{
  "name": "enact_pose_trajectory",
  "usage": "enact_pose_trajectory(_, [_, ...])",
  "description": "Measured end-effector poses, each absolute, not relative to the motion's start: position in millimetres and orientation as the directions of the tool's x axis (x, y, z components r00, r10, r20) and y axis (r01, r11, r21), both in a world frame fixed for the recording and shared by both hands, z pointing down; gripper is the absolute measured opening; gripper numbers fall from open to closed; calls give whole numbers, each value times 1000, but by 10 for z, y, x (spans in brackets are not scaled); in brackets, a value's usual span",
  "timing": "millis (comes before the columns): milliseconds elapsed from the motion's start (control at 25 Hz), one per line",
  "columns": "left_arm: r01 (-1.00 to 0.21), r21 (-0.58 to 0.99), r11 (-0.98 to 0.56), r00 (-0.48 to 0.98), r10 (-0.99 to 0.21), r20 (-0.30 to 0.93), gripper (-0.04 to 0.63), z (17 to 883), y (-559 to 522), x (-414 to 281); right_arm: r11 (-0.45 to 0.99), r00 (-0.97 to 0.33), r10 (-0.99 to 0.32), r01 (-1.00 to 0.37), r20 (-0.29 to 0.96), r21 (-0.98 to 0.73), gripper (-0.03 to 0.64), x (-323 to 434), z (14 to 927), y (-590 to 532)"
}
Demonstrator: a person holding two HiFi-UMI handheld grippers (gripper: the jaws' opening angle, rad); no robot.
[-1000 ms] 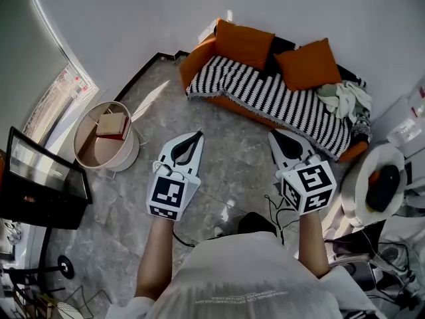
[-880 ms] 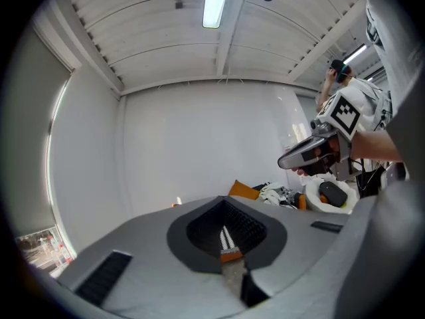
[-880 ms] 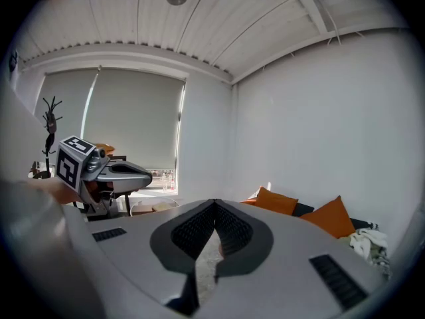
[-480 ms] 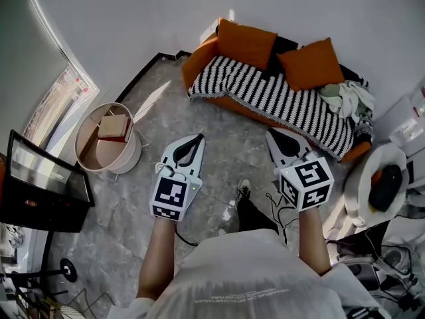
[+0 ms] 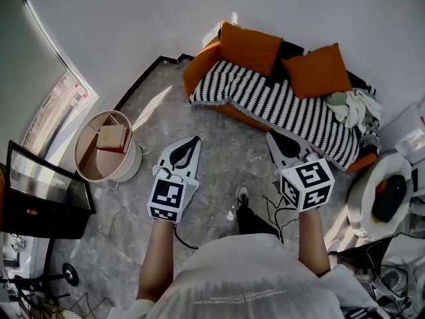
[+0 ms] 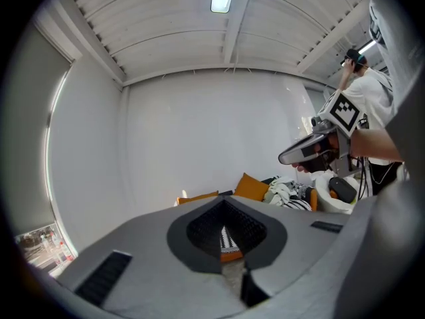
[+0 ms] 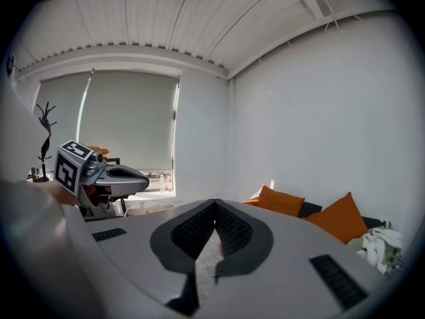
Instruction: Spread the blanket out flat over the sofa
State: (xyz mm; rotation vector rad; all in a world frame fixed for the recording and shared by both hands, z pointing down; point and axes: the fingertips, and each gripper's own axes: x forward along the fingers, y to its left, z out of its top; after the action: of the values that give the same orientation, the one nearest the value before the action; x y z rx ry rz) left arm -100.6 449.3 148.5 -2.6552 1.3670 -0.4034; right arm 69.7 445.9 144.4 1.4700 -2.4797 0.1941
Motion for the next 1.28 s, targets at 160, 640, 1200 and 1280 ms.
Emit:
enact_pose_trajectory(160, [-778, -233, -584, 551, -812, 194, 9, 1537, 4141, -889, 471, -450, -841, -882, 301, -3, 0, 854, 1544, 4081])
enact_pose_trajectory(640, [-790, -235, -566, 522, -823, 223, 9, 1548, 3165, -615, 488, -474, -824, -872, 311, -35, 0, 1124, 1572, 3025])
enact_pose_trajectory(1200, [-827, -242, -507, 450, -856, 253, 9, 1642, 2214, -429, 581, -561, -755, -812, 339, -51, 0, 1202, 1742, 1960])
enact_pose_trajectory(1280, [-833, -246, -495, 438, -863, 252, 9, 1647, 2087, -414, 596, -575, -746, -801, 334, -49, 0, 1199, 1746, 1811])
